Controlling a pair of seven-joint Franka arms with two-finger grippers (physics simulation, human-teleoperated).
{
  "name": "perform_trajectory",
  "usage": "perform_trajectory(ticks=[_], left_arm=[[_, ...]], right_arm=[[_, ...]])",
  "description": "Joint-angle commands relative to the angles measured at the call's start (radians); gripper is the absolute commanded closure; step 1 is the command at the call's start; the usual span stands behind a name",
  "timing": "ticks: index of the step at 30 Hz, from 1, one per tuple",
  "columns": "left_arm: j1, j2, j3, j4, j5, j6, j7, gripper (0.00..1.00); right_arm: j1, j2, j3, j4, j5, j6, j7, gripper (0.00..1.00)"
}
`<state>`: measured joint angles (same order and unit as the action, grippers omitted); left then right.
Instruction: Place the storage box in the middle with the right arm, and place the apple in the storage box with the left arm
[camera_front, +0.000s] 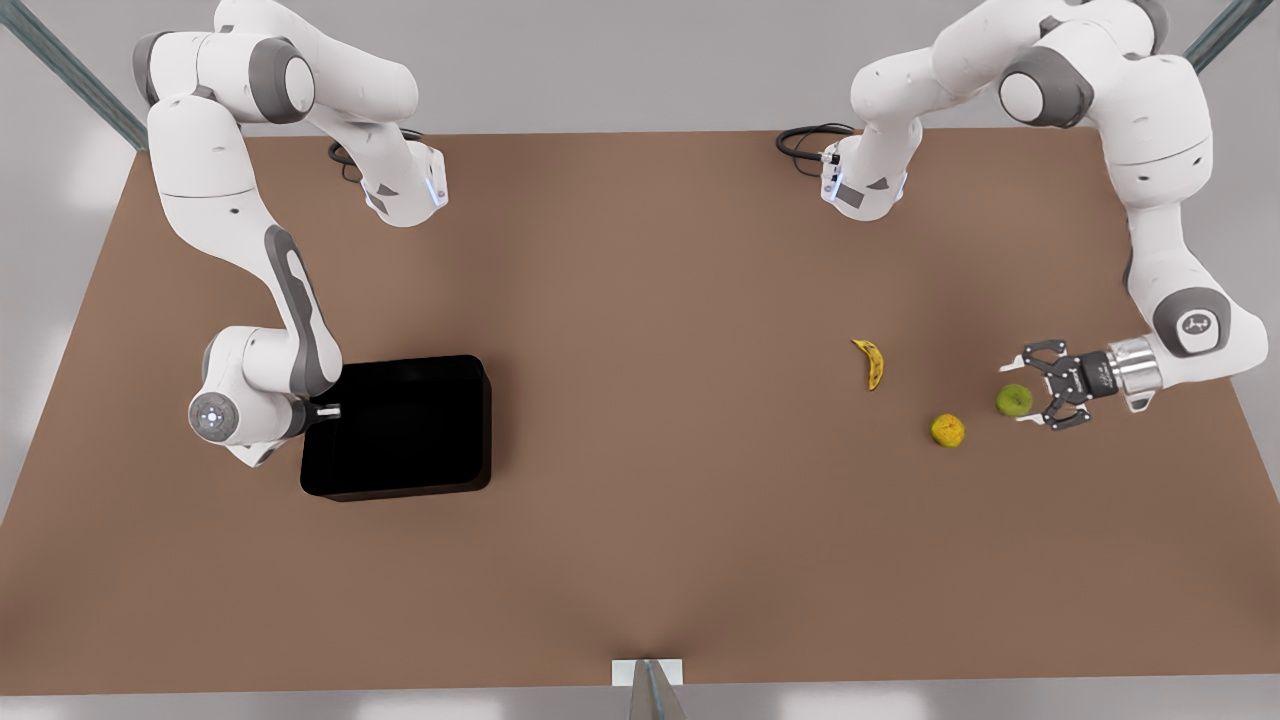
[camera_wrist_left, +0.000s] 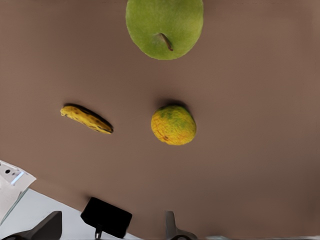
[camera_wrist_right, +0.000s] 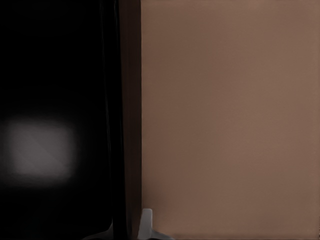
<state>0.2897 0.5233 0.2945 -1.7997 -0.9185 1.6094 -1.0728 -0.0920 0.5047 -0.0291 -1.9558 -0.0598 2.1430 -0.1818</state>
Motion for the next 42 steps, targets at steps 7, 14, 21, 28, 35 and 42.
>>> perform_trajectory(ticks=[7, 14, 21, 28, 35, 42], left_arm=[[0.003, 0.044, 0.001, -0.010, -0.074, 0.004, 0.040, 0.00], [0.025, 0.103, 0.040, -0.003, -0.088, -0.009, 0.258, 0.00], [0.052, 0.147, 0.040, 0.000, -0.102, 0.004, 0.363, 0.00], [0.060, 0.172, 0.041, 0.031, -0.117, 0.047, 0.401, 0.00], [0.074, 0.182, 0.041, 0.016, -0.128, 0.030, 0.407, 0.00], [0.083, 0.227, 0.049, 0.017, -0.141, 0.012, 0.475, 0.00]], right_arm=[[0.000, 0.006, 0.000, 0.018, -0.003, -0.011, -0.021, 0.78], [0.002, 0.006, 0.000, 0.046, -0.003, -0.035, -0.062, 0.79], [0.107, 0.011, 0.014, 0.201, 0.008, -0.075, -0.113, 0.79], [0.443, 0.149, 0.012, 0.472, 0.086, -0.089, -0.099, 0.79], [0.609, 0.359, 0.012, 0.726, 0.156, -0.074, -0.099, 0.79], [0.614, 0.472, 0.031, 0.833, 0.190, -0.041, -0.051, 0.62]])
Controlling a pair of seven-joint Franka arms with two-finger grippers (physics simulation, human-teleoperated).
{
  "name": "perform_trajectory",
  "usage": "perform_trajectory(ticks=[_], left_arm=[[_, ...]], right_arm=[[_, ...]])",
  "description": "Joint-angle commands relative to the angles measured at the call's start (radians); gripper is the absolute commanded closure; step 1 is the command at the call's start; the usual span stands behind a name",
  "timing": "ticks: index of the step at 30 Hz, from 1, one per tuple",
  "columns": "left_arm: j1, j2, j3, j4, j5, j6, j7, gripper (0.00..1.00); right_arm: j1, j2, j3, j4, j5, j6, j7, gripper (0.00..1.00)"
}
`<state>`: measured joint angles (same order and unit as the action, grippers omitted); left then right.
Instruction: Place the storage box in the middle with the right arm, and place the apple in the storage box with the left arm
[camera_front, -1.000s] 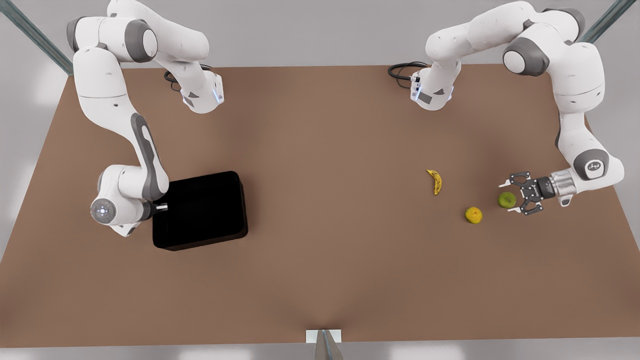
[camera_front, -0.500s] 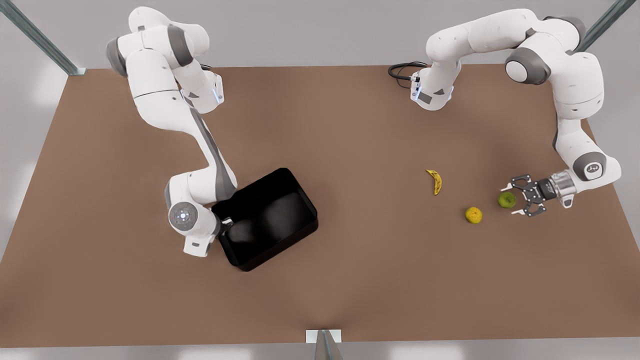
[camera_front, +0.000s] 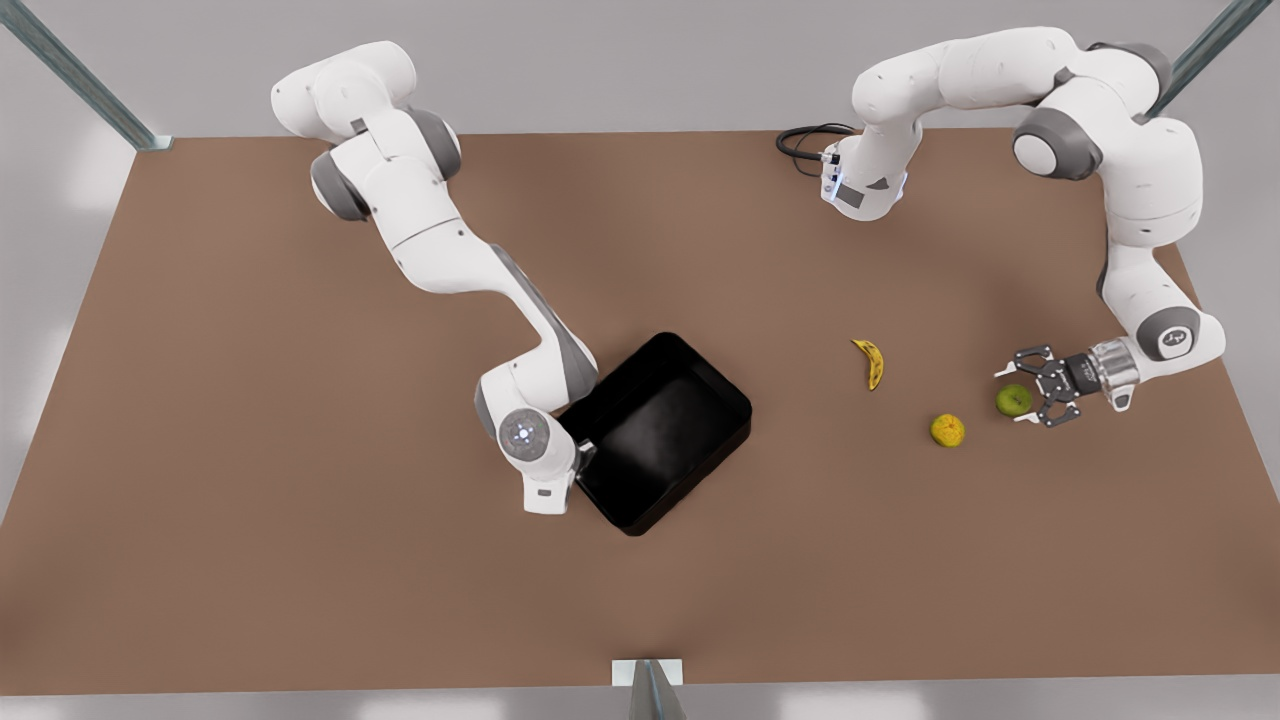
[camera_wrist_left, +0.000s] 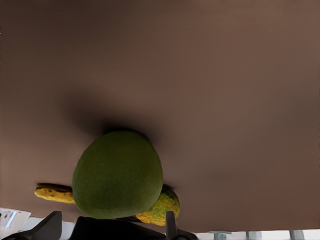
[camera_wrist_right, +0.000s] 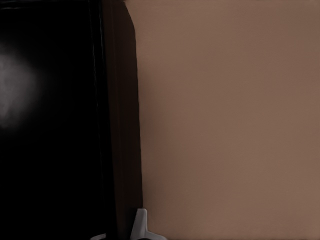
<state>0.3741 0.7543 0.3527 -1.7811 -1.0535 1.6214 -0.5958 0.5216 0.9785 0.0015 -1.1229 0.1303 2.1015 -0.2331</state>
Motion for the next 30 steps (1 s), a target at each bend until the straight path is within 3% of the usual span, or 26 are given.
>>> perform_trajectory(ticks=[1, 11, 14, 16, 17, 18, 21, 22, 30], left_arm=[[0.000, 0.002, 0.005, 0.000, -0.031, 0.000, 0.001, 0.00], [0.014, 0.046, 0.005, -0.015, -0.148, -0.006, 0.047, 0.00], [0.014, 0.053, 0.005, -0.017, -0.166, 0.002, 0.056, 0.00], [0.014, 0.065, 0.003, -0.017, -0.180, 0.006, 0.070, 0.08], [0.014, 0.066, 0.003, -0.015, -0.180, 0.006, 0.071, 0.10], [0.014, 0.066, 0.003, -0.017, -0.181, 0.006, 0.074, 0.11], [0.014, 0.073, 0.003, -0.017, -0.191, 0.002, 0.076, 0.15], [0.015, 0.073, 0.003, -0.017, -0.191, 0.002, 0.076, 0.19], [0.014, 0.073, 0.002, -0.017, -0.191, 0.003, 0.074, 0.27]], right_arm=[[0.000, 0.000, 0.000, 0.000, 0.000, 0.000, -0.002, 0.00], [-0.002, -0.030, 0.006, 0.020, 0.043, -0.037, -0.005, 0.00], [-0.011, -0.149, -0.002, 0.048, 0.043, -0.224, -0.003, 0.00], [-0.058, -0.299, -0.006, 0.048, 0.043, -0.426, 0.000, 0.00], [-0.127, -0.424, -0.043, 0.040, 0.037, -0.627, 0.001, 0.00], [-0.140, -0.507, -0.188, 0.038, 0.032, -0.802, -0.009, 0.00], [-0.195, -0.552, -0.302, 0.038, 0.014, -0.851, -0.129, 0.00], [-0.195, -0.549, -0.308, 0.037, 0.012, -0.851, -0.127, 0.00], [-0.233, -0.606, -0.318, 0.037, -0.080, -0.851, -0.137, 0.00]])
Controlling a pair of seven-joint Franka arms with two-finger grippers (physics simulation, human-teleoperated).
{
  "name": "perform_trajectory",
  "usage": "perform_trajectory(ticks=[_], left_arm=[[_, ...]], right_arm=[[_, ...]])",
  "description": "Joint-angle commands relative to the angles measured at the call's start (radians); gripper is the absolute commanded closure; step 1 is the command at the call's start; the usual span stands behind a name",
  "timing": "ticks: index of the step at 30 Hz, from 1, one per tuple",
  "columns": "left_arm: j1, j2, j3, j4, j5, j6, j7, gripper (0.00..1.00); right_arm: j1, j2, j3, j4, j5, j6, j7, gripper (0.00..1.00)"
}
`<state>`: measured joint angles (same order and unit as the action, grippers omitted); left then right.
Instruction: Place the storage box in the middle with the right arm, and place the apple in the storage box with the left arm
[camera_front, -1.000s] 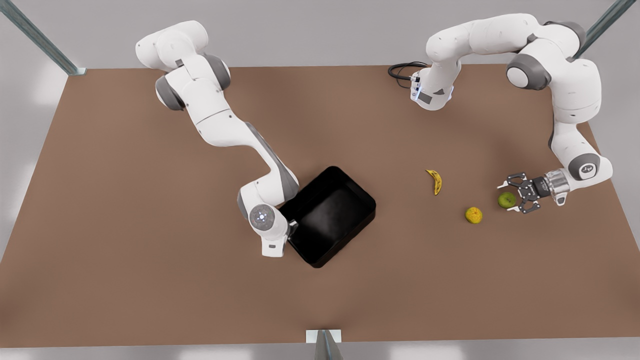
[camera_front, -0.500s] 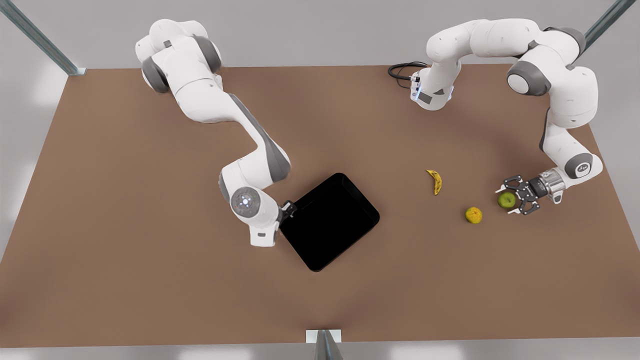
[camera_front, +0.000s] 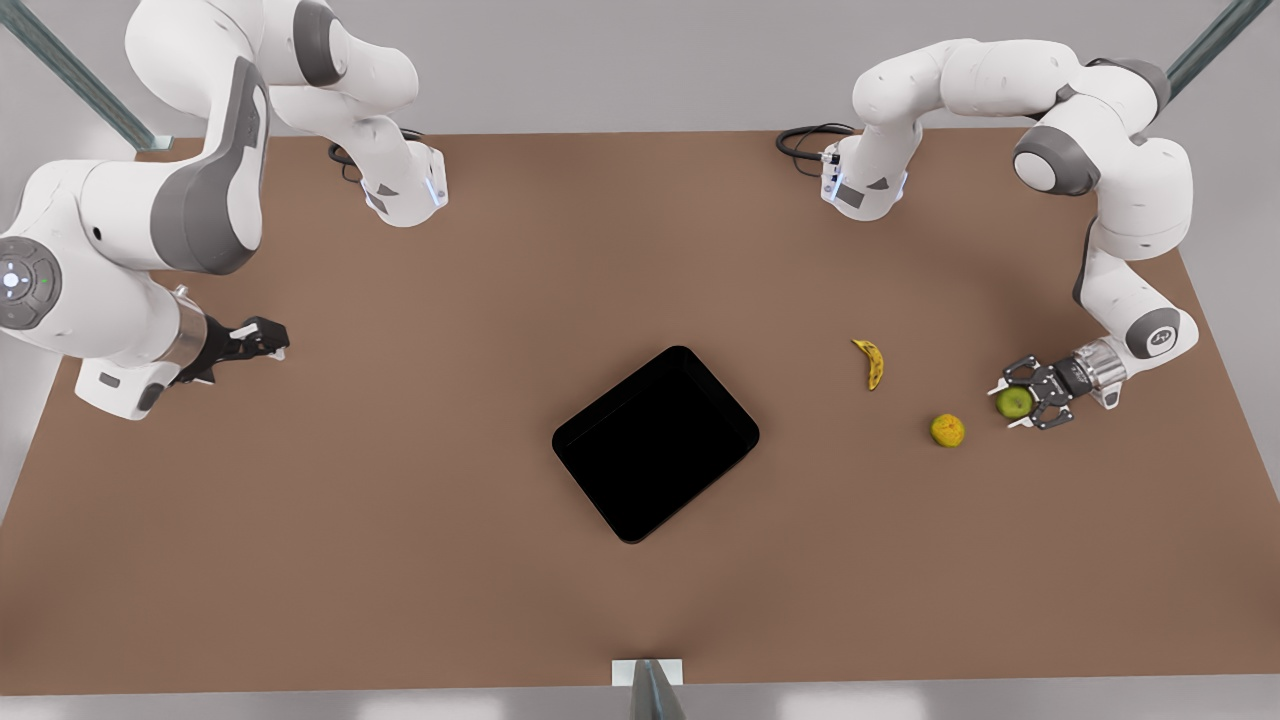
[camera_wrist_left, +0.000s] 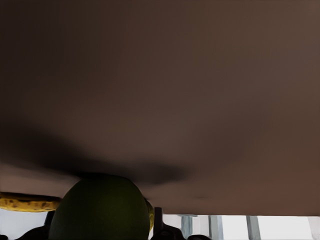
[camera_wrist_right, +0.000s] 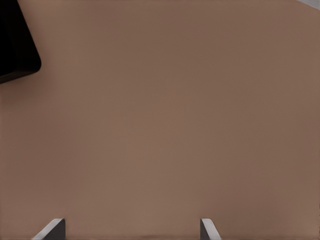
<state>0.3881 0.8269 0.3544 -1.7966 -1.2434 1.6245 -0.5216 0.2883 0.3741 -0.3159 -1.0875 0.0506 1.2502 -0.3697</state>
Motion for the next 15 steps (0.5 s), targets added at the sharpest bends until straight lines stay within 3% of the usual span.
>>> perform_trajectory(ticks=[1, 15], left_arm=[[0.000, 0.000, 0.000, -0.001, -0.001, 0.000, 0.000, 0.27], [0.000, -0.014, 0.000, 0.005, 0.001, -0.012, -0.024, 0.35]], right_arm=[[0.000, 0.000, 0.000, 0.000, 0.000, 0.000, 0.000, 0.00], [0.000, 0.003, 0.035, -0.022, 0.000, -0.012, 0.005, 0.00]])
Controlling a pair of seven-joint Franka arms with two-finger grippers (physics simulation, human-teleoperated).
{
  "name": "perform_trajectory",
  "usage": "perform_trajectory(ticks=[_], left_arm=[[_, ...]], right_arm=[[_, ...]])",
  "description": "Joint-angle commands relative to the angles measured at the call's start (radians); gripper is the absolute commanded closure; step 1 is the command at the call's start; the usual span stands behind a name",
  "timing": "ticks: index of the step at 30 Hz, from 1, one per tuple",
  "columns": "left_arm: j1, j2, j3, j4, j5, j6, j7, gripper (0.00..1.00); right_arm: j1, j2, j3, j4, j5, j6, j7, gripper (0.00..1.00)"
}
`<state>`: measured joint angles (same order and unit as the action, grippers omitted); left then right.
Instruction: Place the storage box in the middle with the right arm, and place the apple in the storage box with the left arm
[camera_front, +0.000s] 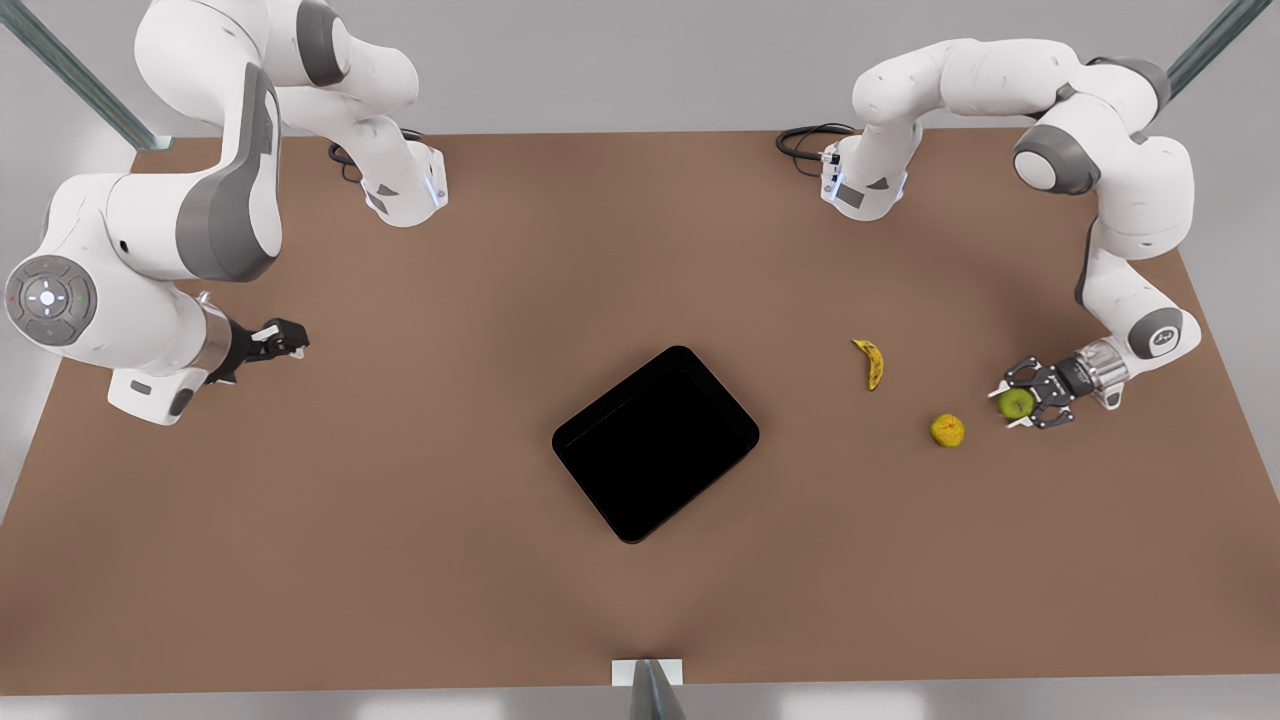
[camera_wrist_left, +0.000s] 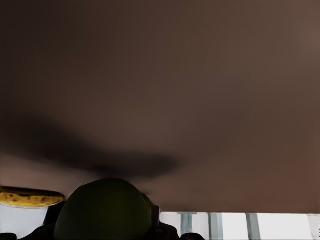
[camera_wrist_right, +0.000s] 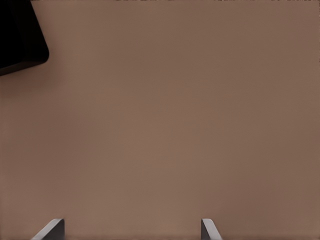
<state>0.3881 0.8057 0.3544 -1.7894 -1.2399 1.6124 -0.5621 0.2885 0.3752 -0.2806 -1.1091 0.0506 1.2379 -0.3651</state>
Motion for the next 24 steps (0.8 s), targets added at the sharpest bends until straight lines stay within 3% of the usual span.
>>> perform_trajectory(ticks=[1, 7, 11, 15, 20, 24], left_arm=[[0.000, -0.010, 0.000, 0.002, 0.002, 0.000, -0.016, 0.35], [-0.061, -0.233, -0.091, 0.018, 0.091, 0.066, -0.301, 0.35], [-0.247, -0.387, -0.150, -0.062, 0.154, 0.248, -0.427, 0.35], [-0.442, -0.427, -0.155, -0.065, 0.152, 0.426, -0.671, 0.35], [-0.607, -0.441, -0.250, -0.002, 0.192, 0.606, -0.973, 0.34], [-0.906, -0.357, -0.252, 0.166, 0.457, 0.799, -1.540, 0.34]], right_arm=[[-0.002, -0.002, 0.000, 0.000, 0.000, 0.000, 0.000, 0.00], [-0.035, -0.073, 0.006, -0.034, -0.038, 0.012, 0.002, 0.00], [-0.035, -0.090, 0.006, -0.055, -0.041, 0.015, 0.003, 0.00], [-0.034, -0.088, 0.006, -0.054, -0.054, 0.015, 0.002, 0.00], [-0.035, -0.087, 0.006, -0.054, -0.054, 0.014, 0.000, 0.00], [-0.034, -0.087, 0.006, -0.054, -0.054, 0.012, 0.000, 0.00]])
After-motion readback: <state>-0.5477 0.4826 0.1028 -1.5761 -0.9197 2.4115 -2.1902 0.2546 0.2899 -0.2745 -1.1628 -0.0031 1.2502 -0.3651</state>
